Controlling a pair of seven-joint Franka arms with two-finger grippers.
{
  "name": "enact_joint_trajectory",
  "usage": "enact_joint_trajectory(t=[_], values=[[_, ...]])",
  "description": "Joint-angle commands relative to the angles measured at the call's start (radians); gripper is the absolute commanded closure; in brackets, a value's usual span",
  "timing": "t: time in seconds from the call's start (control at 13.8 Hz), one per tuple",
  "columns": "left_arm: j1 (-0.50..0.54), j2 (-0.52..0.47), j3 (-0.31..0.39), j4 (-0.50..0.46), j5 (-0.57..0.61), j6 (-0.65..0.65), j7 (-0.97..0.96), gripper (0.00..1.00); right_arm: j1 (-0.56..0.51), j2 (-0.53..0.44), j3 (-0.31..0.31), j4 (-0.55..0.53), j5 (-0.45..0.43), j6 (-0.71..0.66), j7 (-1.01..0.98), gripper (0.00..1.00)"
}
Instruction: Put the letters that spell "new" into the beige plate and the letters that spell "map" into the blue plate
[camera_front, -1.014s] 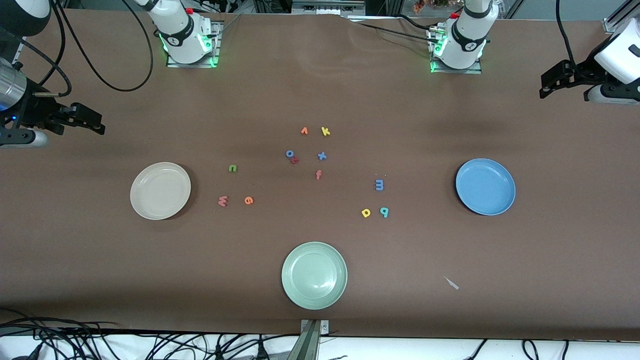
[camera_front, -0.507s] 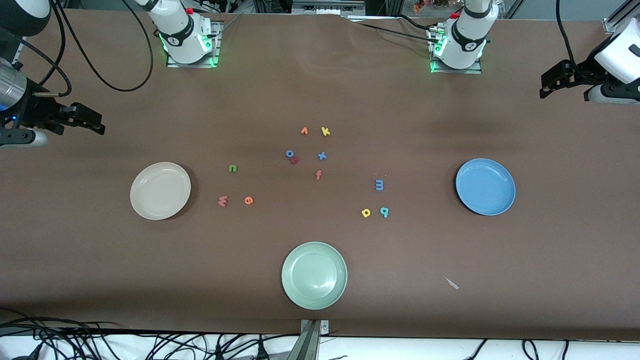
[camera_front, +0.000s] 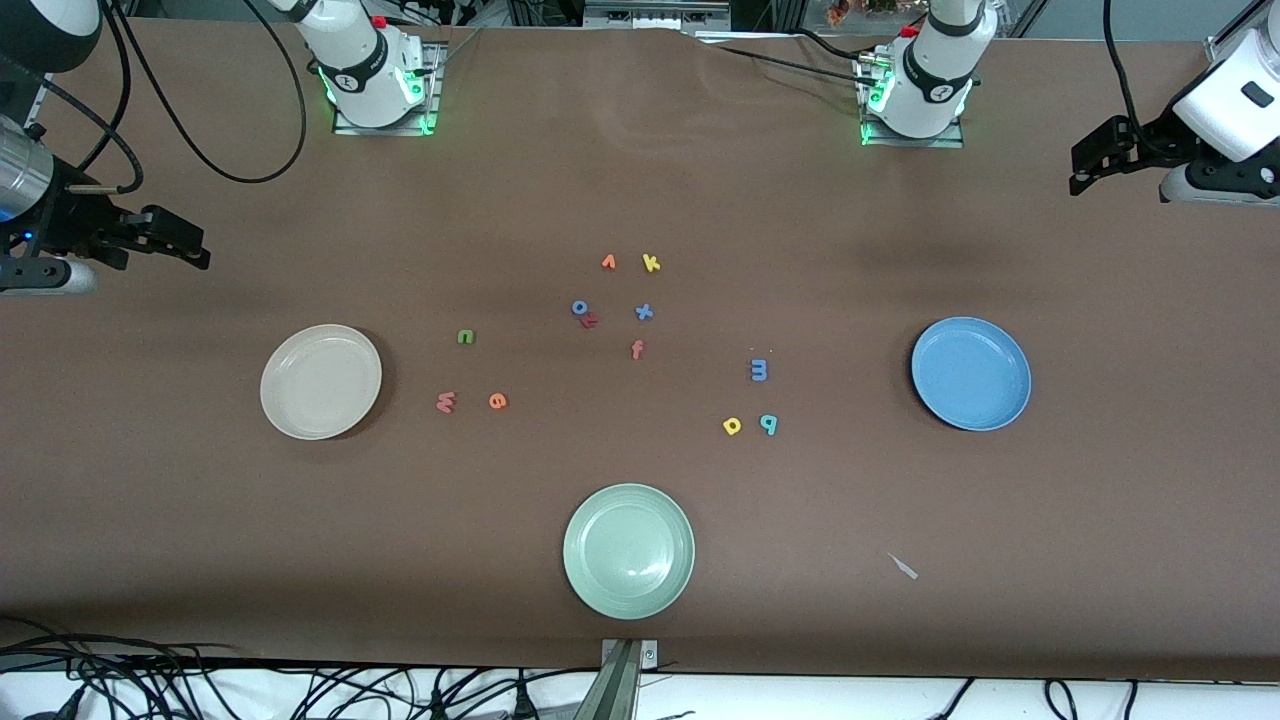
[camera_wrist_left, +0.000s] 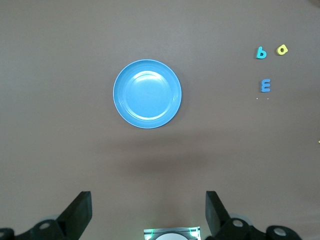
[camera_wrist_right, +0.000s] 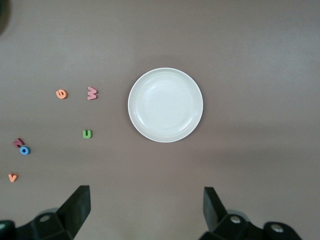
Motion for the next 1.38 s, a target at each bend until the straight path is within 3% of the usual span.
enact_joint_trajectory(t=[0.0, 1.3], values=[[0.004, 0.013, 0.001, 0.033, -0.001, -0.026, -0.006, 0.00, -0.008, -0.013, 0.005, -0.015, 0.008, 0.005, 0.003, 0.00], [-0.001, 0.015, -0.016, 0.036, 0.002, -0.055, -0.006, 0.00, -0.008, -0.013, 0.005, -0.015, 0.008, 0.006, 0.003, 0.00]])
